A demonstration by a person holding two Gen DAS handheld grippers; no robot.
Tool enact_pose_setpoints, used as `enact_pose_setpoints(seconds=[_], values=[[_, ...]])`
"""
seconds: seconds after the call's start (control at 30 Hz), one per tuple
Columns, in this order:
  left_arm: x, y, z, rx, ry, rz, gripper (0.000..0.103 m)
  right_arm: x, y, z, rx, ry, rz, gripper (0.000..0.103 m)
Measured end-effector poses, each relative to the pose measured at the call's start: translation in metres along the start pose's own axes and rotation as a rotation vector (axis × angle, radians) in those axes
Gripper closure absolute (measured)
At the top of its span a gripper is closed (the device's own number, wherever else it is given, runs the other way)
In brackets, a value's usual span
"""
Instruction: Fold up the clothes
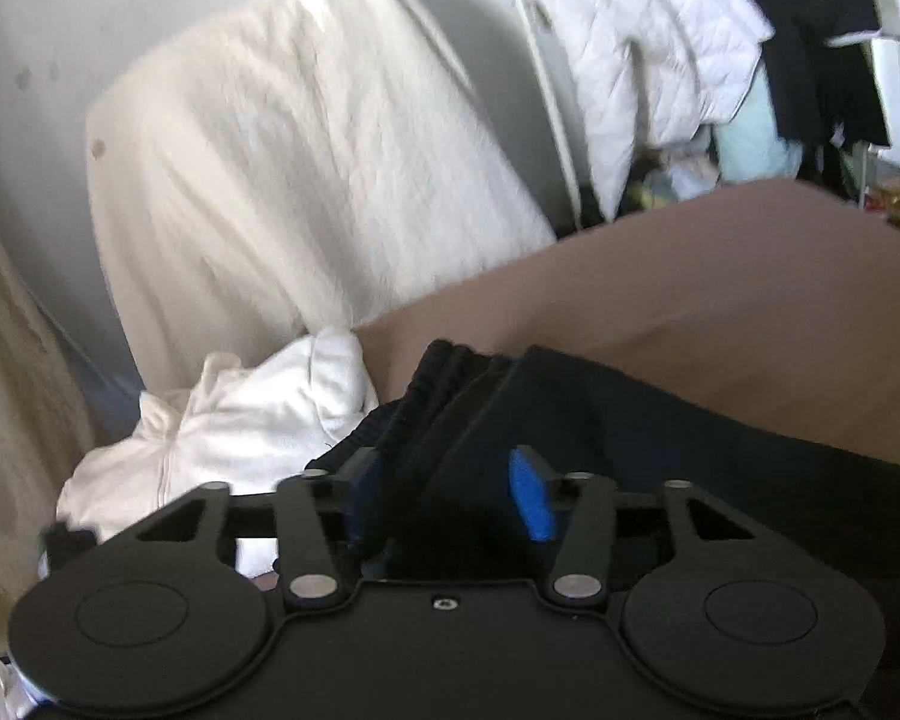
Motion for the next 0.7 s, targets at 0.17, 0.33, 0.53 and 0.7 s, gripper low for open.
enact_pose_setpoints(seconds=[0.17, 0.33, 0.53, 0.7], values=[[0.017, -0.004, -0.002, 0.027, 0.031, -0.009, 0.017, 0.023, -0.007, -0.02, 0.028, 0.014, -0.111, 0.044], [0.032, -0.021, 0.001, 0.065, 0.067, -0.059, 0.017, 0.031, -0.006, -0.038, 0.028, 0.013, -0.198, 0.044], [0.058, -0.035, 0.001, 0.01, 0.186, -0.075, 0.017, 0.005, 0.027, -0.032, 0.005, -0.051, -0.191, 0.044], [0.079, -0.052, -0.004, -0.016, 0.256, -0.087, 0.017, -0.027, 0.056, -0.024, -0.012, -0.149, -0.178, 0.042]])
Point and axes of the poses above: each gripper's, at about its wrist camera, not at the fingertips, and y roughly the way its jaws point, x to its right, z to its top, the point moved 5 cm from there along y, roughly the way its jaws point, and after that the axes turned 3 degrees about x, right-handed, at the moved point
